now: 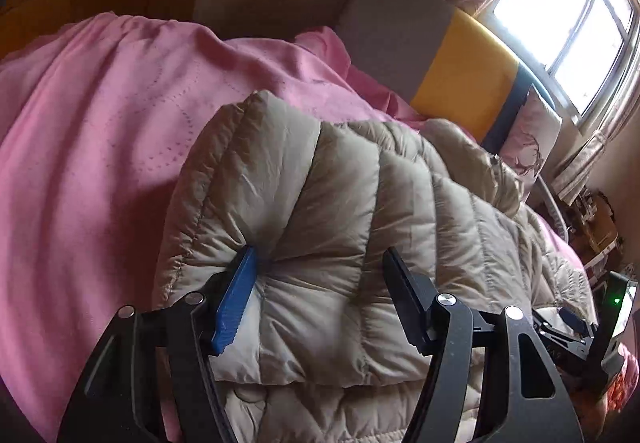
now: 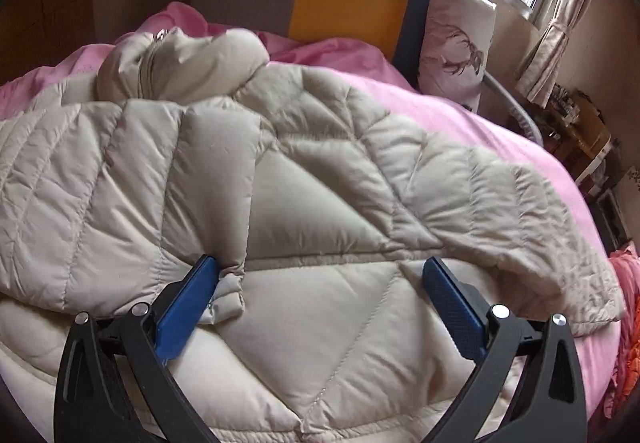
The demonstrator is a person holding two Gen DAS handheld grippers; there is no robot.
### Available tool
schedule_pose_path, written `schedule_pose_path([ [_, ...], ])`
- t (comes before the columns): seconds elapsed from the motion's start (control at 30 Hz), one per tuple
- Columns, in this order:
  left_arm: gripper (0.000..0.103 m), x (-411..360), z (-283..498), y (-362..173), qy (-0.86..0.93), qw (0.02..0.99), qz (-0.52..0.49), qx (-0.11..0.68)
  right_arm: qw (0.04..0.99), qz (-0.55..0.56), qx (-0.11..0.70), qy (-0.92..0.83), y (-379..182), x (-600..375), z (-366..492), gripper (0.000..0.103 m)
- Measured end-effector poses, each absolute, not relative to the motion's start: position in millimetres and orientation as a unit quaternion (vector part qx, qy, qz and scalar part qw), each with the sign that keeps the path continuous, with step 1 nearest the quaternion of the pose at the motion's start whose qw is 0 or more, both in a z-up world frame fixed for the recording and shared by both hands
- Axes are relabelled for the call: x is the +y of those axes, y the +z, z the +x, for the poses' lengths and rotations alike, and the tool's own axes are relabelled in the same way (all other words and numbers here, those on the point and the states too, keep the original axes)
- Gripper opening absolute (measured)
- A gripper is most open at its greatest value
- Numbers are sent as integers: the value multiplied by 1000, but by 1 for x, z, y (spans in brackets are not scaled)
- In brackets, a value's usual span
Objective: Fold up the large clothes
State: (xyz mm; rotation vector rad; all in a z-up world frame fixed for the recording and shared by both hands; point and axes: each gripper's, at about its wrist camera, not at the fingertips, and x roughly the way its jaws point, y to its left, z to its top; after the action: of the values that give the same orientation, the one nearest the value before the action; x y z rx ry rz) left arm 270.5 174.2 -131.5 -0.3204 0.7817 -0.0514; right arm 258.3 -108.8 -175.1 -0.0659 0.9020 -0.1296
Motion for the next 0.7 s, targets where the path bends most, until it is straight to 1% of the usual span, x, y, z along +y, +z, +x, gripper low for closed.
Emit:
schedule_pose_path([
  [0.13, 63, 159, 278, -142, -14, 918, -107, 383, 898, -26, 436, -62, -177, -113, 259, 101],
  [0.27, 76, 156, 268, -128, -19, 918, -97, 384, 892, 25, 451, -33, -164, -134, 256, 101],
  [0.3, 81, 156, 262, -122, -19, 918, -100, 382, 895, 50, 443, -30, -155, -144, 251, 101],
  [0.37, 83, 156, 243, -108, -24, 924, -118, 364, 908, 117, 401, -17, -134, -173, 229, 101],
  [0.47, 92, 153, 214, -97, -30, 934, -134, 329, 911, 189, 366, -17, -121, -219, 196, 101],
  [0.53, 92, 148, 206, -100, -32, 933, -132, 333, 905, 224, 361, -37, -125, -251, 178, 101],
  [0.6, 92, 140, 205, -110, -34, 932, -108, 344, 890, 274, 361, -54, -138, -287, 160, 101],
  [0.67, 92, 132, 207, -126, -26, 929, -73, 361, 869, 322, 369, -76, -151, -319, 141, 94],
  [0.7, 94, 129, 205, -130, -25, 931, -61, 359, 860, 338, 372, -91, -156, -333, 134, 90],
])
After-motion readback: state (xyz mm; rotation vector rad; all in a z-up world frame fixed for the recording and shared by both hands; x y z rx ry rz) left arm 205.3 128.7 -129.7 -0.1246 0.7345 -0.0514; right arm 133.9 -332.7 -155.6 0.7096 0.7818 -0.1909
